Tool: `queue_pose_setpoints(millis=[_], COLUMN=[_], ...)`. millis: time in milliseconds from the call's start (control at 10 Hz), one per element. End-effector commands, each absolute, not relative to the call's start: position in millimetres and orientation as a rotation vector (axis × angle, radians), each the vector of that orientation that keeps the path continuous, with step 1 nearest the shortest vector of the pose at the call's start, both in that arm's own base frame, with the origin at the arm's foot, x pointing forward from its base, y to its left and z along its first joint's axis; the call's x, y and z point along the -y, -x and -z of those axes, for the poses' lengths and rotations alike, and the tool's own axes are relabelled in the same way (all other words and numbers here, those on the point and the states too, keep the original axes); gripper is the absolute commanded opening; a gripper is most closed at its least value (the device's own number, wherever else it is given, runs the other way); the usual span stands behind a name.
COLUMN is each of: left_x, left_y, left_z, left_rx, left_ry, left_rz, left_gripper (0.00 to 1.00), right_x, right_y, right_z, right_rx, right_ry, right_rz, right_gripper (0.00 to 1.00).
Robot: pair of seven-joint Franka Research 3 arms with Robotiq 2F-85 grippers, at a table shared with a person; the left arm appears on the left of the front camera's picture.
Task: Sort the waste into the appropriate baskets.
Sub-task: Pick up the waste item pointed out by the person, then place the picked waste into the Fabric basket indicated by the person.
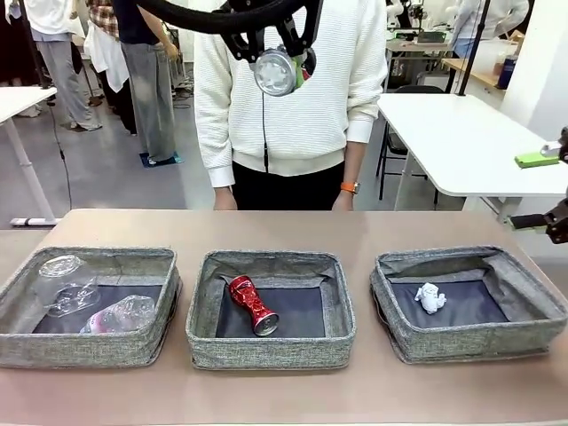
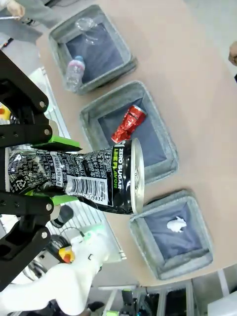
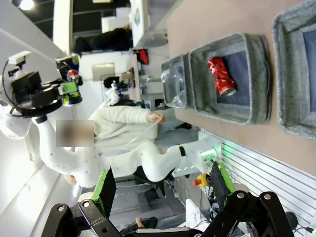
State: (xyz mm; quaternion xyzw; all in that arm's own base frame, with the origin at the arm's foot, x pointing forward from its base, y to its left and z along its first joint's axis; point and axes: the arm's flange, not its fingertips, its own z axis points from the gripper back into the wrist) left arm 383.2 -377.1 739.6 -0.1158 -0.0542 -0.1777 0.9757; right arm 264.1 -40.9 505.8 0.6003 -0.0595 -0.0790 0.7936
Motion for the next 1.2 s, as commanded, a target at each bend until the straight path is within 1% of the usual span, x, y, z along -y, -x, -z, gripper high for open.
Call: queue_pose_setpoints(millis=[0,1100], left_x=[371.9,371.9], left_y=[-372.5,-372.5], left_z=[-736.8,-736.8], left_rx=[0.122,0.122], left_ry=[0.213,0.213], left_rz=[0.354,0.354], left_gripper=[0.39,0.39], right_x=[38.5,38.5], right_y=[-265.4,-265.4], right_z=[-506.8,-506.8], right_rx=[0.139,0.139], right_ry=[-1.310,-1.310], right_rz=[0.157,0.157], right_gripper=[1.00,1.00])
